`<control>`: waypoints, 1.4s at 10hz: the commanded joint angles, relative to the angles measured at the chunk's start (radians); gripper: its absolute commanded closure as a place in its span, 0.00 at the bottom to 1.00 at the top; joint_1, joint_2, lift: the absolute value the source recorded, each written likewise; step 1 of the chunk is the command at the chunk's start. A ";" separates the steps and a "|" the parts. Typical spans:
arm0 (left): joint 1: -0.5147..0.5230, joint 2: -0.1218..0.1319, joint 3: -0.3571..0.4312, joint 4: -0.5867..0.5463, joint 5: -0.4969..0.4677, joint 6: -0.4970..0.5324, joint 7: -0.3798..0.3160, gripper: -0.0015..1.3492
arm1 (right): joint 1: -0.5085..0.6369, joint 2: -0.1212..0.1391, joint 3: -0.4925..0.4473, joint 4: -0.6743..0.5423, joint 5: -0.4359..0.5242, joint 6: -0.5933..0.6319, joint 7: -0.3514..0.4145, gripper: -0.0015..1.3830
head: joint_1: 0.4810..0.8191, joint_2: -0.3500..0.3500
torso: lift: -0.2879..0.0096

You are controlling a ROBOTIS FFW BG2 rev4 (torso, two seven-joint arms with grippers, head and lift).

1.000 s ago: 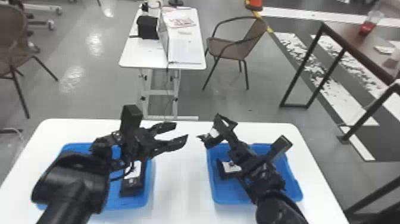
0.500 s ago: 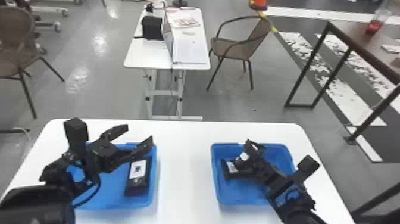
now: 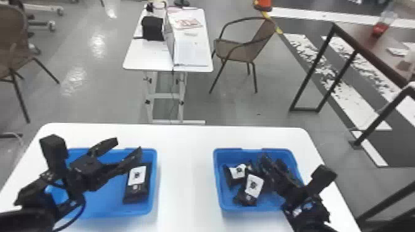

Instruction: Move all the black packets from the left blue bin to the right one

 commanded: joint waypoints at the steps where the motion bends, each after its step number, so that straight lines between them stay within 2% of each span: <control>1: 0.002 -0.003 0.027 0.000 -0.030 0.059 0.003 0.17 | 0.051 0.025 -0.010 -0.144 0.001 -0.048 -0.028 0.18 | 0.63 0.26 | 0.97; 2: 0.000 -0.014 0.041 0.000 -0.073 0.128 0.020 0.16 | 0.080 0.039 -0.015 -0.225 -0.016 -0.059 -0.028 0.22 | 0.63 0.26 | 0.97; 4: -0.040 -0.035 0.051 0.017 -0.185 0.337 0.052 0.17 | 0.123 0.056 -0.013 -0.377 -0.064 -0.059 -0.028 0.23 | 0.63 0.29 | 0.97; 5: -0.073 -0.029 0.036 0.043 -0.231 0.412 0.052 0.17 | 0.130 0.063 -0.013 -0.429 -0.091 -0.059 -0.028 0.24 | 0.63 0.29 | 0.97; 6: -0.116 -0.020 0.022 0.107 -0.219 0.458 0.052 0.17 | 0.134 0.065 -0.010 -0.470 -0.126 -0.059 -0.028 0.24 | 0.63 0.30 | 0.97; 8: -0.188 -0.005 -0.016 0.229 -0.217 0.484 0.057 0.17 | 0.135 0.065 0.003 -0.524 -0.171 -0.058 -0.026 0.24 | 0.63 0.29 | 0.97; 10: -0.265 -0.011 -0.050 0.368 -0.219 0.498 0.057 0.17 | 0.137 0.065 0.017 -0.539 -0.191 -0.058 -0.026 0.24 | 0.63 0.28 | 0.97; 13: -0.310 -0.020 -0.055 0.448 -0.228 0.500 0.118 0.19 | 0.149 0.065 0.019 -0.538 -0.223 -0.058 -0.026 0.24 | 0.63 0.27 | 0.97; 14: -0.340 -0.015 -0.056 0.528 -0.205 0.469 0.120 0.22 | 0.152 0.065 0.020 -0.538 -0.232 -0.058 -0.026 0.24 | 0.63 0.27 | 0.97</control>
